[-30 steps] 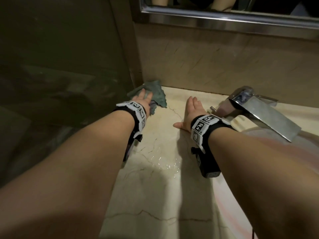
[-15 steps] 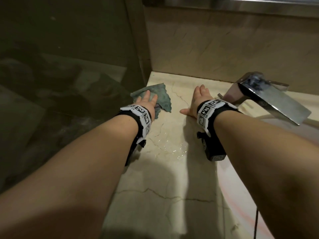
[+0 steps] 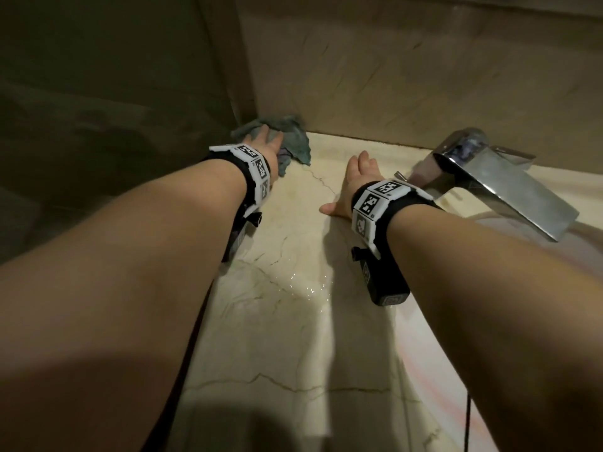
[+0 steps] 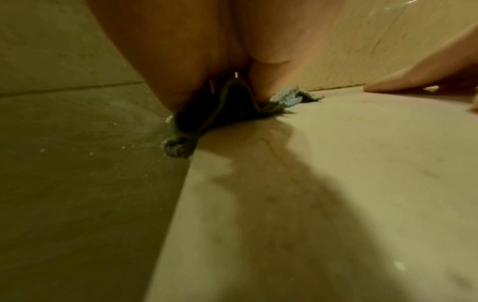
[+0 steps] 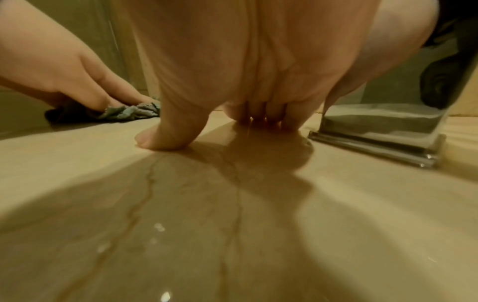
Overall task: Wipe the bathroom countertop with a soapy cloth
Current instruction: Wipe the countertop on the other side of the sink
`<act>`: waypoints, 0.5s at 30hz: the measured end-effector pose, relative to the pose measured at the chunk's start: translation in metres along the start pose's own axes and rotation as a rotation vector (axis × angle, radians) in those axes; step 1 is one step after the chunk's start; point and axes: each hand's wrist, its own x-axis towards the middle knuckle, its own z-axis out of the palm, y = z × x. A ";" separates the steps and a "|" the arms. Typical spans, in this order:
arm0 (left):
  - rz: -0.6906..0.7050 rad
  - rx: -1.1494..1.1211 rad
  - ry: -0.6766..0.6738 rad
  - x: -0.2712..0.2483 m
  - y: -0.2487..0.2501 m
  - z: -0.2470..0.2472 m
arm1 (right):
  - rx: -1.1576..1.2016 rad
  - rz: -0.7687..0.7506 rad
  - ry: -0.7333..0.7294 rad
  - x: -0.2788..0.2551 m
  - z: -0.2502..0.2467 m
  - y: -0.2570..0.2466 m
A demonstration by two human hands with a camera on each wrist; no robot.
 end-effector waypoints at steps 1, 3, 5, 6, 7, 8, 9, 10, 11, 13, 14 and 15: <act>-0.004 -0.006 0.003 -0.001 -0.001 0.001 | -0.003 -0.004 -0.001 0.000 0.000 0.000; -0.001 0.014 0.004 -0.006 -0.002 0.003 | 0.005 -0.006 -0.007 -0.002 -0.001 0.000; 0.010 0.027 -0.002 -0.013 -0.003 0.007 | 0.014 -0.007 -0.010 -0.002 -0.001 0.002; 0.012 0.024 -0.011 -0.018 -0.004 0.010 | 0.019 -0.007 -0.008 -0.002 -0.001 0.003; 0.010 0.016 -0.027 -0.024 -0.006 0.013 | 0.025 -0.005 -0.007 -0.002 -0.001 0.004; 0.002 0.010 -0.049 -0.031 -0.008 0.016 | 0.030 -0.007 -0.004 -0.002 -0.001 0.004; -0.009 0.011 -0.073 -0.038 -0.010 0.020 | 0.031 -0.009 0.001 -0.002 -0.001 0.003; -0.019 0.018 -0.095 -0.044 -0.012 0.023 | 0.026 -0.012 0.007 -0.002 -0.001 0.001; -0.024 0.025 -0.112 -0.050 -0.012 0.025 | 0.022 -0.012 0.013 -0.003 -0.001 0.001; -0.031 0.034 -0.125 -0.061 -0.011 0.029 | 0.025 -0.016 0.027 -0.004 0.000 0.000; -0.031 0.044 -0.127 -0.065 -0.009 0.030 | 0.029 -0.018 0.033 -0.004 0.001 0.000; -0.030 0.055 -0.129 -0.070 -0.007 0.031 | 0.034 -0.018 0.037 -0.004 0.002 0.001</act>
